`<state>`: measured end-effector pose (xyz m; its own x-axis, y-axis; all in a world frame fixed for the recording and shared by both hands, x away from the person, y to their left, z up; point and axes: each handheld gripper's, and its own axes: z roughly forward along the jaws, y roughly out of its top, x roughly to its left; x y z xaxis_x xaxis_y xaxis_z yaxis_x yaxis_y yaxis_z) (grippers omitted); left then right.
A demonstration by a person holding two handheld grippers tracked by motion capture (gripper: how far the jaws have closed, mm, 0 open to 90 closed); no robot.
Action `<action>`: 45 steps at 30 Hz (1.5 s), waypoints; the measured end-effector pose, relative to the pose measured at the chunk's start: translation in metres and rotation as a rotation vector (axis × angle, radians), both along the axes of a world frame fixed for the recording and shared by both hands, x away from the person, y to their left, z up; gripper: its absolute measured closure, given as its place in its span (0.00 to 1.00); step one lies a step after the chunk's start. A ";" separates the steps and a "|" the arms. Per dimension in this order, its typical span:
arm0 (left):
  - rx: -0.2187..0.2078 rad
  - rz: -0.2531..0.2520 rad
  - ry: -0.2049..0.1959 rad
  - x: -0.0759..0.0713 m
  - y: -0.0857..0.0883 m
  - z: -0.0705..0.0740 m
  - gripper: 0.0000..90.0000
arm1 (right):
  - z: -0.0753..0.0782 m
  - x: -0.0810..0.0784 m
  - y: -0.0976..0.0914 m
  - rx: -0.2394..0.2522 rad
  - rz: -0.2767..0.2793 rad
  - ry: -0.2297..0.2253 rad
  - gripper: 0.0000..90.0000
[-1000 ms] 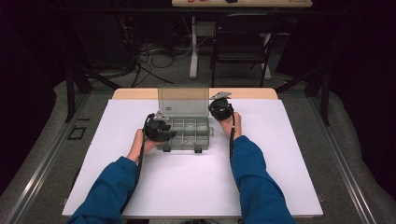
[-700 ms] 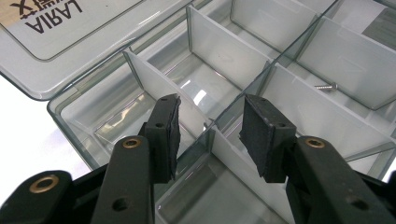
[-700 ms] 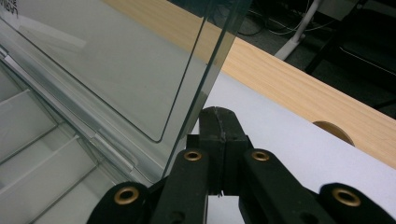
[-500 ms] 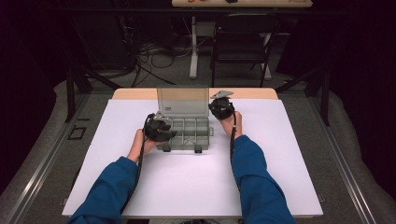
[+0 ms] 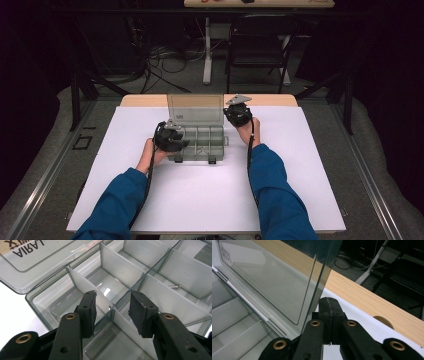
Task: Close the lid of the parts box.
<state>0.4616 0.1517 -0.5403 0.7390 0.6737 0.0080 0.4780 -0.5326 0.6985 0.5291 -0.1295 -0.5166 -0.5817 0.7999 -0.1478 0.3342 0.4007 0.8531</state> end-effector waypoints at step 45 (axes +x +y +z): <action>0.016 0.017 -0.002 0.000 -0.002 0.000 0.59 | 0.027 -0.008 -0.005 0.025 0.049 -0.129 1.00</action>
